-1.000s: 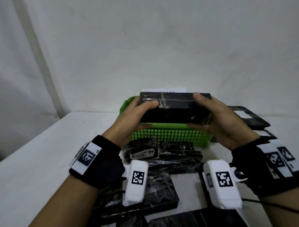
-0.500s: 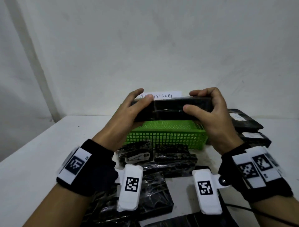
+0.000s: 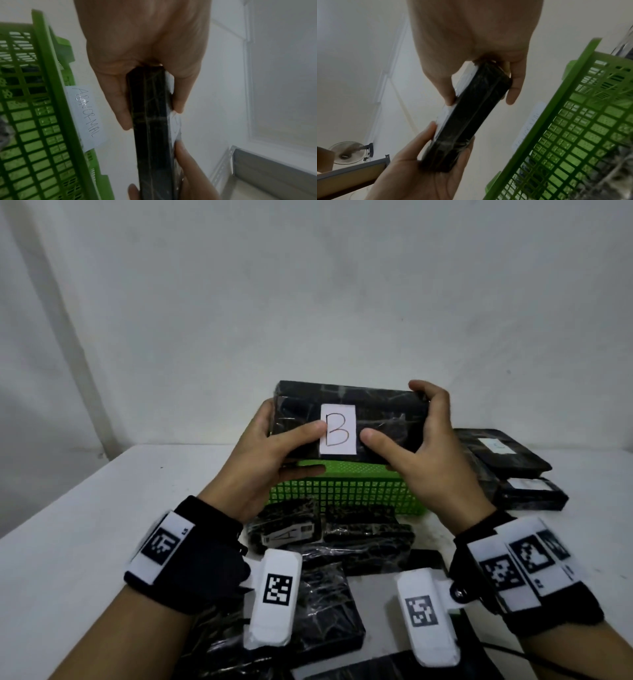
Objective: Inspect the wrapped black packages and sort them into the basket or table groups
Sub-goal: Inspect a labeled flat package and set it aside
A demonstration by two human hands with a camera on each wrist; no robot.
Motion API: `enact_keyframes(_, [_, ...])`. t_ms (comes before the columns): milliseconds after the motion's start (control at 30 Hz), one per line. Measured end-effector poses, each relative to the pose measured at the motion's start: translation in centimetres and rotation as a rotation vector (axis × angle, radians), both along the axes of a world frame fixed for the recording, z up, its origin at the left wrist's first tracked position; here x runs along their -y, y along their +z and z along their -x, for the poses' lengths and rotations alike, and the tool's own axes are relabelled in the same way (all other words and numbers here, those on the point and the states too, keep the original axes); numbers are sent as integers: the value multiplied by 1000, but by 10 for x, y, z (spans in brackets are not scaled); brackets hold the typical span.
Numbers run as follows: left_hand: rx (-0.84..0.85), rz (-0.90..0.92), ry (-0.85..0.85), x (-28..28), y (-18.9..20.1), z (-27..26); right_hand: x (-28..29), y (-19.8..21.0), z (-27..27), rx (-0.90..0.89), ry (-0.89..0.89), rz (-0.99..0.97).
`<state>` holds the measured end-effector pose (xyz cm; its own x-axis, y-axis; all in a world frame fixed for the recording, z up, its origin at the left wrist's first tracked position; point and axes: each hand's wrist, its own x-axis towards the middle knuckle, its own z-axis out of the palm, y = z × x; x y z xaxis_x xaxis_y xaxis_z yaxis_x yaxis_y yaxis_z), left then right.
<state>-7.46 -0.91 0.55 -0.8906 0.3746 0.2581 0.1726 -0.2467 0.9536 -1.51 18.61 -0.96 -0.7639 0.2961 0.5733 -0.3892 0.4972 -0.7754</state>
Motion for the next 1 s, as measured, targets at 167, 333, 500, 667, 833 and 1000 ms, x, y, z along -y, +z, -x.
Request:
enact_keyframes(167, [-27,32,79,-6,-1,-4,2,4,-2,-14,-3,20])
enact_keyframes(333, [108,-40,-108,3,9,-13,-7,14,-11,-58,140,102])
enact_keyframes(500, [318,-135,-372,9,12,-14,-12,18,-16,3,211,48])
enact_keyframes(667, [296,-61,-368,5,12,-14,-7,14,-12,155,79,-232])
enact_keyframes(833, [227,84,-417,-3,16,-23,-4,14,-13,288,329,-279])
enact_keyframes(1000, [217,154,-338,-8,15,-24,-2,13,-14,288,506,-116])
